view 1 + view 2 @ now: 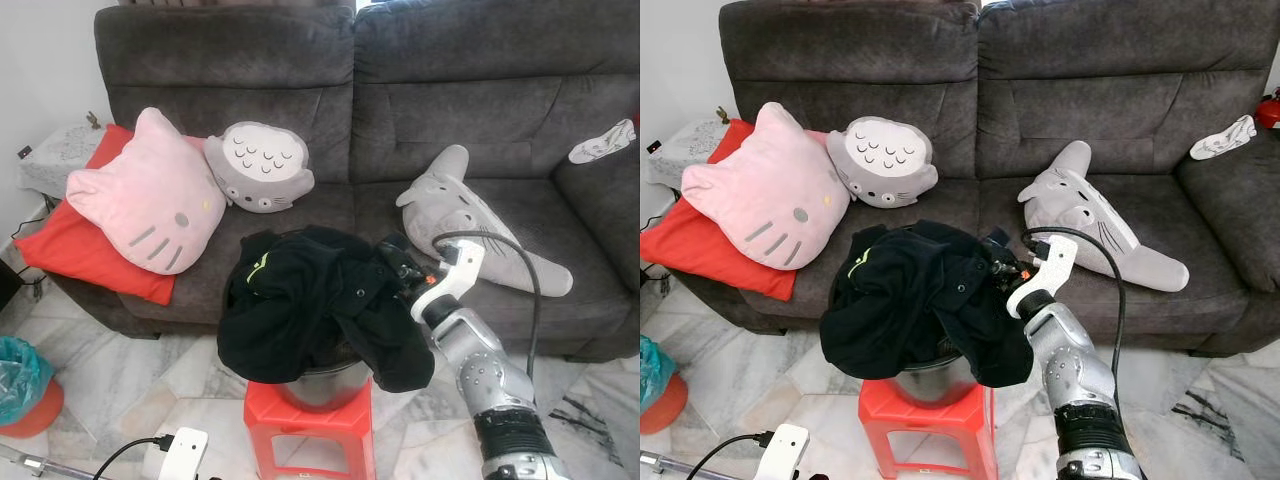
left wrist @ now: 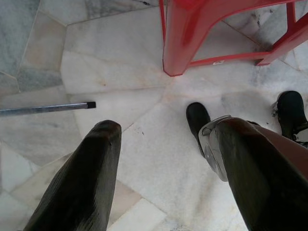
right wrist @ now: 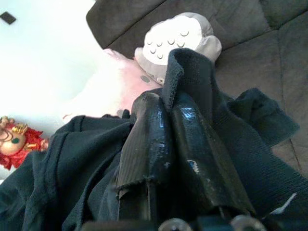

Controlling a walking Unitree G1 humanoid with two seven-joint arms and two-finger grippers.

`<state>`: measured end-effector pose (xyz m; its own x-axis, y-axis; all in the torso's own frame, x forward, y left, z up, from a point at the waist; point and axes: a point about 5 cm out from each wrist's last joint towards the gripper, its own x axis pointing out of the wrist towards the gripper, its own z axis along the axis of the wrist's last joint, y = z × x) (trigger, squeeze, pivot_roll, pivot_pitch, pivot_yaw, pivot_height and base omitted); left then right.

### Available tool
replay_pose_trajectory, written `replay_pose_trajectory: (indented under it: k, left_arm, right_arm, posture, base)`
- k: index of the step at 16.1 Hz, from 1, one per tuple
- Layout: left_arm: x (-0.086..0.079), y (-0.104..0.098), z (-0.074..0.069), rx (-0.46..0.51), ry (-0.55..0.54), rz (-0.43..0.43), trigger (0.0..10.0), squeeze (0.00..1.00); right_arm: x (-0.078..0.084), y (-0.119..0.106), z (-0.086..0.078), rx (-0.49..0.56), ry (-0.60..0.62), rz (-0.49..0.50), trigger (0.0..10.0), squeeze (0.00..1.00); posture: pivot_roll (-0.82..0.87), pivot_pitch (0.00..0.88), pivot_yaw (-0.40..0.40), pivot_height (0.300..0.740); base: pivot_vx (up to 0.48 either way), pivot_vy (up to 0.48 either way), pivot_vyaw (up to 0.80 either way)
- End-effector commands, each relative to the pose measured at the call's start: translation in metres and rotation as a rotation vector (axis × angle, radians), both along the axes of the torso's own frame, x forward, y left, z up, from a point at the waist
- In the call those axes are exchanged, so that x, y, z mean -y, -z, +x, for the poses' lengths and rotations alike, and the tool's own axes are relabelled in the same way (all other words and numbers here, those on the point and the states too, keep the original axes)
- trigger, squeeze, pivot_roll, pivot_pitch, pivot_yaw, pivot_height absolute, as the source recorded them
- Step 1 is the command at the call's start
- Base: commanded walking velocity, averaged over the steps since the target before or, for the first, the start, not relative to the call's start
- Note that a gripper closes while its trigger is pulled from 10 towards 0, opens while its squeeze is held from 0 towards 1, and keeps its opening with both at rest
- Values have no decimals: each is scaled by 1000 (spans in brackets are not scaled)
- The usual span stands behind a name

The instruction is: Hang hanger

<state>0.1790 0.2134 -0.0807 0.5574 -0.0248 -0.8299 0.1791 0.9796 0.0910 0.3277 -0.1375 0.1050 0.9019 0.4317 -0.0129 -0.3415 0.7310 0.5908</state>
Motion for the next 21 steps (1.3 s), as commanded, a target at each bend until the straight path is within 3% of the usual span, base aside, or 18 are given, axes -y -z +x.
replay_pose_trajectory:
  k: [1,7,16,21]
  left_arm:
    - [-5,-1,0,0,-4,19,10000,0]
    - [-4,-1,0,1,-4,20,10000,0]
    - [-5,-1,0,2,-3,23,10000,0]
    - [-4,-1,0,3,-4,21,10000,0]
  right_arm:
    - [-8,-4,-2,30,-42,-26,0,0]
    - [-29,-3,-16,89,-198,-143,0,0]
    - [-42,-12,-37,195,-354,-172,0,0]
    - [-44,-7,-44,186,-385,-202,0,0]
  posture:
    - [-65,0,83,740]
    - [-66,0,83,740]
    - [-68,0,84,740]
    - [-70,0,83,740]
  base:
    - [0,0,0]
    - [0,0,0]
    - [0,0,0]
    - [0,0,0]
